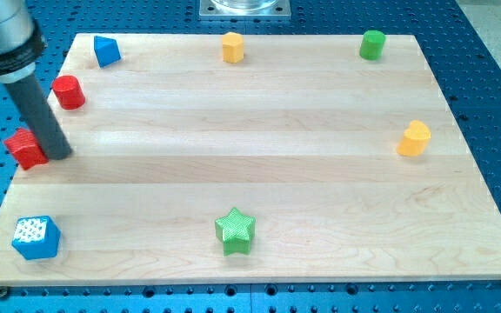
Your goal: Push the red star upwards
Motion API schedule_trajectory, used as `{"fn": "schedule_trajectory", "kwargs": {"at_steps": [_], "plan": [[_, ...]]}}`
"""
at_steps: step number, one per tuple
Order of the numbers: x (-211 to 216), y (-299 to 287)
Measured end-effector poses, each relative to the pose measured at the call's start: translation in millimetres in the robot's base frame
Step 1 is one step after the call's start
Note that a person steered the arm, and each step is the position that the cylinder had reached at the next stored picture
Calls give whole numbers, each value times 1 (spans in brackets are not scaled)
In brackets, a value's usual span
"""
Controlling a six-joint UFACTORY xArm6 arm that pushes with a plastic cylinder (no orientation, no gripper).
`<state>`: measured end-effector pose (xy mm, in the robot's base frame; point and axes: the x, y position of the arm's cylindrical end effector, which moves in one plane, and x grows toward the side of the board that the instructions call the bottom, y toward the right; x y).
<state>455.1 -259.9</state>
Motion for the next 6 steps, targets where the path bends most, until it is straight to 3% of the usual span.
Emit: {"fn": "schedule_trajectory", "kwargs": {"at_steps": [1, 2, 3, 4, 6], "plan": [[21, 41], [59, 14], [66, -45], [66, -44], [0, -36]]}}
